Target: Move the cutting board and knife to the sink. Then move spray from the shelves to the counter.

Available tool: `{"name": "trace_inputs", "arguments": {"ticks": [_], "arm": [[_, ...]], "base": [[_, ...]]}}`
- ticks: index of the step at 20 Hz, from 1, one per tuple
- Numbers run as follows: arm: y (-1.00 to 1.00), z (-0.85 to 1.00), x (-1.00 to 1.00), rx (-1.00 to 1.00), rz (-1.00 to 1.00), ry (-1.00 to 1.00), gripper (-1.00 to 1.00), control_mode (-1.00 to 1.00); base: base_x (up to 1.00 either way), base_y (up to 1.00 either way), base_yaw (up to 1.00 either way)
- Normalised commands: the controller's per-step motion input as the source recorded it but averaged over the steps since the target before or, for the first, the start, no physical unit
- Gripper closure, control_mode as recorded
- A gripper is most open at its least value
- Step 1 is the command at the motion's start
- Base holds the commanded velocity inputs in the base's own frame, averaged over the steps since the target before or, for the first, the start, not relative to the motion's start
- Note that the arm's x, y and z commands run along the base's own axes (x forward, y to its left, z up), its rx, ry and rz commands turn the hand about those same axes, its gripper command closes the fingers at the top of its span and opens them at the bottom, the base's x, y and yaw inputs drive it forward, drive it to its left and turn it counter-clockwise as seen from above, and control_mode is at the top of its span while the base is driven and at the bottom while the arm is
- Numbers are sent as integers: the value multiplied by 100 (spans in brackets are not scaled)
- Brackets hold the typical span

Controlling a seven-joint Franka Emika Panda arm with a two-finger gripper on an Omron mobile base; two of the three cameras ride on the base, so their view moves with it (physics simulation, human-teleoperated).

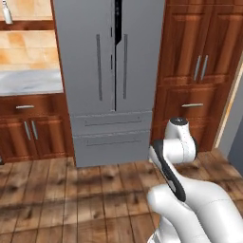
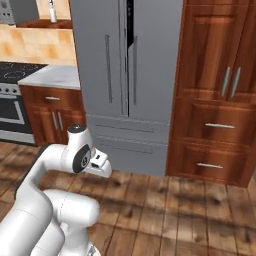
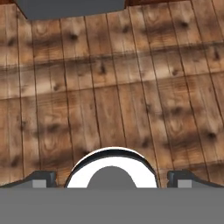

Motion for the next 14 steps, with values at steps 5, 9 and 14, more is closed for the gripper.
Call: {"name": "trace_inputs", "arguments": {"ticks": [5, 9, 14], "arm": [[0, 0, 0, 0, 0, 0, -100, 100], [0, 0, 0, 0, 0, 0, -100, 100], [0, 0, 0, 0, 0, 0, -100, 100]], "base": [[82, 14, 14], [82, 14, 14], [84, 14, 15]]}}
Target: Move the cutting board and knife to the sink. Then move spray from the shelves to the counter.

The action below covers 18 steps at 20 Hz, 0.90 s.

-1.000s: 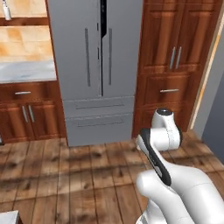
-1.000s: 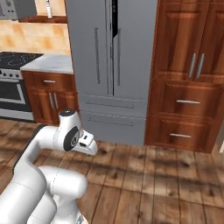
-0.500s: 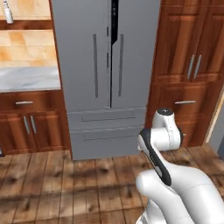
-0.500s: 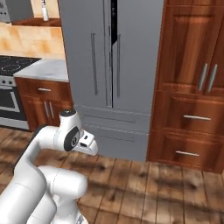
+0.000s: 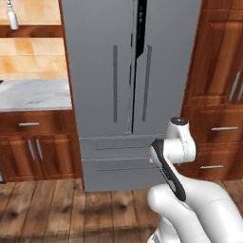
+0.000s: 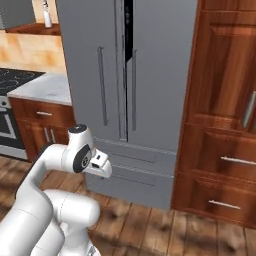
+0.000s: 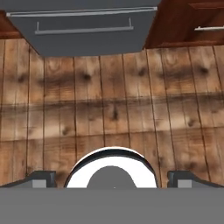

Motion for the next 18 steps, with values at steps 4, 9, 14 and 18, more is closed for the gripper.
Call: {"name": "trace_inputs", "arguments": {"ticks": [4, 9, 14, 18], "arm": [[0, 0, 0, 0, 0, 0, -100, 100], [0, 0, 0, 0, 0, 0, -100, 100], [0, 0, 0, 0, 0, 0, -100, 100], [0, 0, 0, 0, 0, 0, -100, 100]], "base": [[66, 10, 38], [52, 2, 55], [55, 3, 52], [62, 17, 37]]}}
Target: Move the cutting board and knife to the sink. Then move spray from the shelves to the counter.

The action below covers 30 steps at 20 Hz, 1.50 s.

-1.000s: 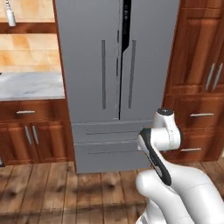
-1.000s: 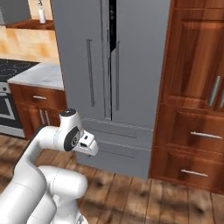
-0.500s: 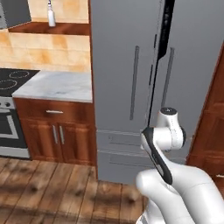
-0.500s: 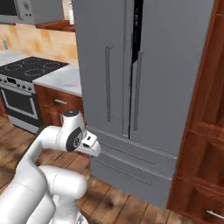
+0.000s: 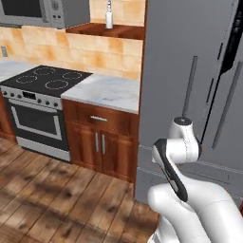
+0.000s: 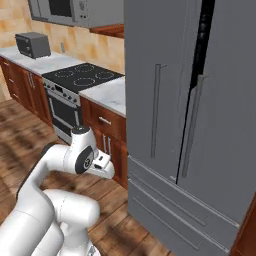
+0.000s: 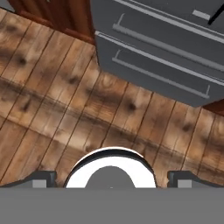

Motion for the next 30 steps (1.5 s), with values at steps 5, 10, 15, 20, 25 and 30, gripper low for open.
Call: {"name": "trace_inputs", "arguments": {"ticks": [5, 10, 15, 20, 25, 30], "arm": [[0, 0, 0, 0, 0, 0, -100, 100], [0, 0, 0, 0, 0, 0, -100, 100], [0, 0, 0, 0, 0, 0, -100, 100], [0, 0, 0, 0, 0, 0, -100, 100], [0, 0, 0, 0, 0, 0, -100, 100], [0, 0, 0, 0, 0, 0, -100, 100]], "base": [[63, 51, 13], [62, 68, -2], [65, 61, -9], [66, 46, -27], [58, 38, -43], [52, 41, -43]]}}
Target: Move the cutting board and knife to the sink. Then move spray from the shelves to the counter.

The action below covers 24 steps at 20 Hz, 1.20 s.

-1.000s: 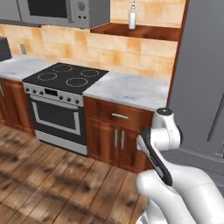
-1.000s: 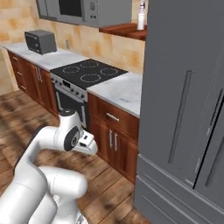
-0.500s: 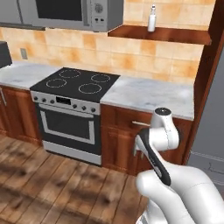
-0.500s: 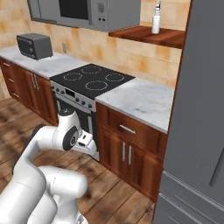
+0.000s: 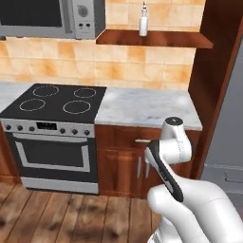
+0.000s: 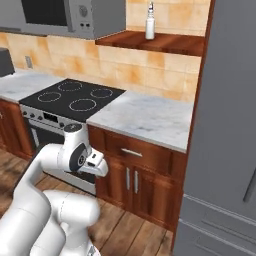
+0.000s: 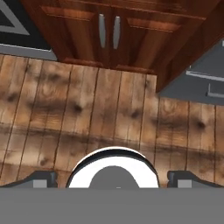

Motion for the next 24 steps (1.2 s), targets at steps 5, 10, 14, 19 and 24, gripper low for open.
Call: {"name": "trace_inputs", "arguments": {"ticks": [5, 10, 14, 19, 24], "arm": [[0, 0, 0, 0, 0, 0, -100, 100], [0, 0, 0, 0, 0, 0, -100, 100], [0, 0, 0, 0, 0, 0, -100, 100], [0, 0, 0, 0, 0, 0, -100, 100], [0, 0, 0, 0, 0, 0, -100, 100]], "base": [[65, 49, -14], [67, 43, -15], [66, 36, -27], [69, 33, -29], [60, 36, -39]]}}
